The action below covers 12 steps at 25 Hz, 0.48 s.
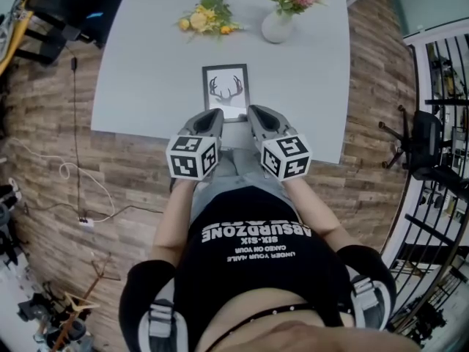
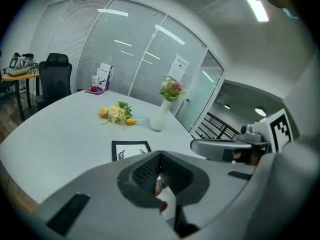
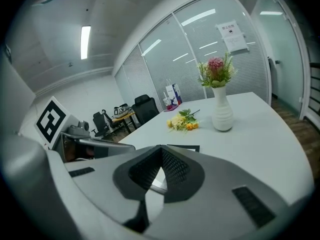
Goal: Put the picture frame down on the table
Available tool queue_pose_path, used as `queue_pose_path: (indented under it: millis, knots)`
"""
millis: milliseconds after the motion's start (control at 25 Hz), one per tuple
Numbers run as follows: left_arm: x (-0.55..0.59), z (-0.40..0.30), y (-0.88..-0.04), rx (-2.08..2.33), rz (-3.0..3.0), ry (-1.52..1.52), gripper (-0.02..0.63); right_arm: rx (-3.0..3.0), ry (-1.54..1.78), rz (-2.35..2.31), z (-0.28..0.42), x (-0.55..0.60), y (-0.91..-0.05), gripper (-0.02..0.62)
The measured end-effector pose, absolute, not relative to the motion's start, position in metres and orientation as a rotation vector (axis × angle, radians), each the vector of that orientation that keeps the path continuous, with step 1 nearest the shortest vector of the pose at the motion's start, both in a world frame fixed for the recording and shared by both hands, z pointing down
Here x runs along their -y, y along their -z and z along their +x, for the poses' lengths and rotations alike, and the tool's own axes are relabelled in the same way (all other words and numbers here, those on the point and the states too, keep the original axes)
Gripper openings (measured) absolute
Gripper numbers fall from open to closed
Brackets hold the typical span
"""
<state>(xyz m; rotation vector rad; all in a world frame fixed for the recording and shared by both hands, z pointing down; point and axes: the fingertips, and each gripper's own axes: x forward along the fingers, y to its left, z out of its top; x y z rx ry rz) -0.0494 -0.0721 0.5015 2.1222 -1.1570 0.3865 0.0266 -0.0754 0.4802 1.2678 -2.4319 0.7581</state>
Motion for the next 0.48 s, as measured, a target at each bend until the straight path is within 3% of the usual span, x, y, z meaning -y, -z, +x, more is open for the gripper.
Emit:
queue_pose_path:
  millis: [480]
  knots:
    - [0.060,-0.050,-0.506,1.139,2.123,-0.420,0.015,2.409,-0.713,1.239,0.023,0.063,-0.487,0.015]
